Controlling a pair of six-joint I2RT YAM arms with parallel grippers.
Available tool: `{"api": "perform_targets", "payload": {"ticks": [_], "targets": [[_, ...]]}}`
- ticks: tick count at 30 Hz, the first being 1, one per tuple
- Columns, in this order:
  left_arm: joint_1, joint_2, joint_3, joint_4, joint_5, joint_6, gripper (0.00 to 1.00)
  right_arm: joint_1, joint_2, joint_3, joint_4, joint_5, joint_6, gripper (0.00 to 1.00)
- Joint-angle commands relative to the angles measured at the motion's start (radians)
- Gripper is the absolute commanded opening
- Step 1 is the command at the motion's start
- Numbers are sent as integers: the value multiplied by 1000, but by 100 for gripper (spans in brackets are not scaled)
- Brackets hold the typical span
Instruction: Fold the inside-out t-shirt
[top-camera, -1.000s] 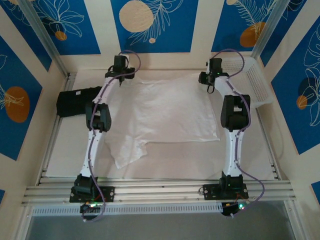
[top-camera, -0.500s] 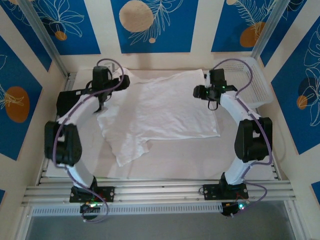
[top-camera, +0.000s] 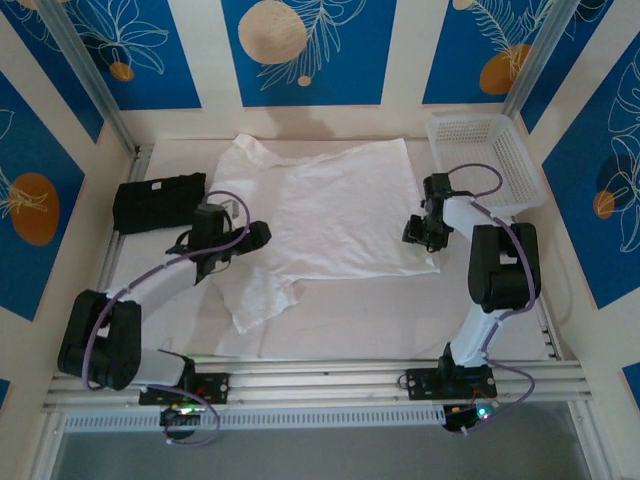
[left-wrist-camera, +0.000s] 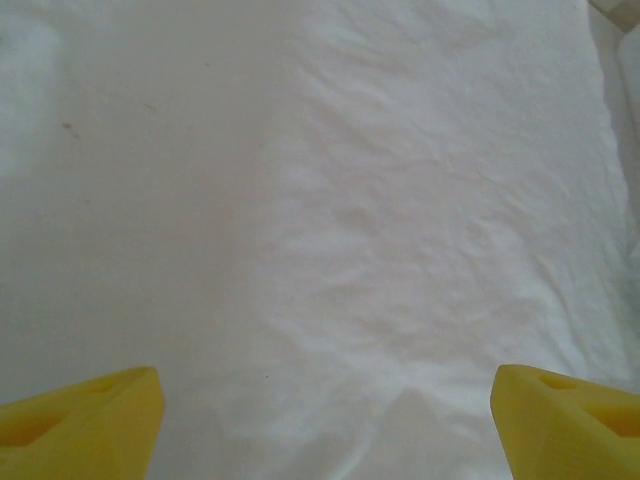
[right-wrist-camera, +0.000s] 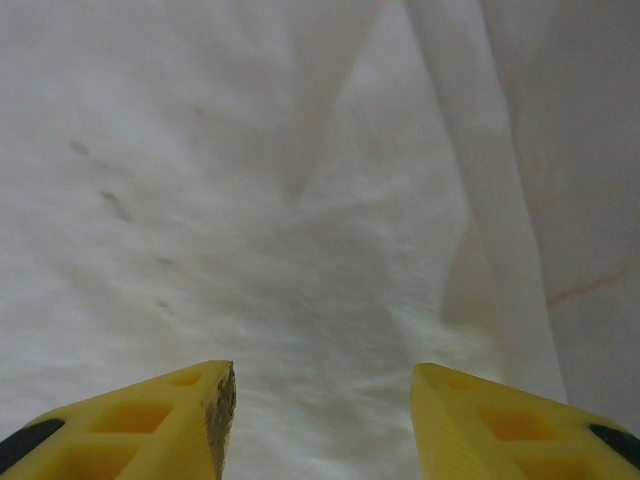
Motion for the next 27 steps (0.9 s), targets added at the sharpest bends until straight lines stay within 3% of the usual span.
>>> {"api": "perform_targets", "payload": {"ticks": [1,12,21,27], "targets": [[-23,-26,-59,-56,35,4,84,-15,16,-11,-96,101,-10,50],[-103,-98,-219,-104,40,34,84,-55,1,-6,-185,281,14,49],[-109,-215,-183,-186,21,69,86,-75,-237,-134,-149,62,80,52],[-111,-317,-175,-296,-2,87,86,-124,-229,-194,-163,37,109,51]]}}
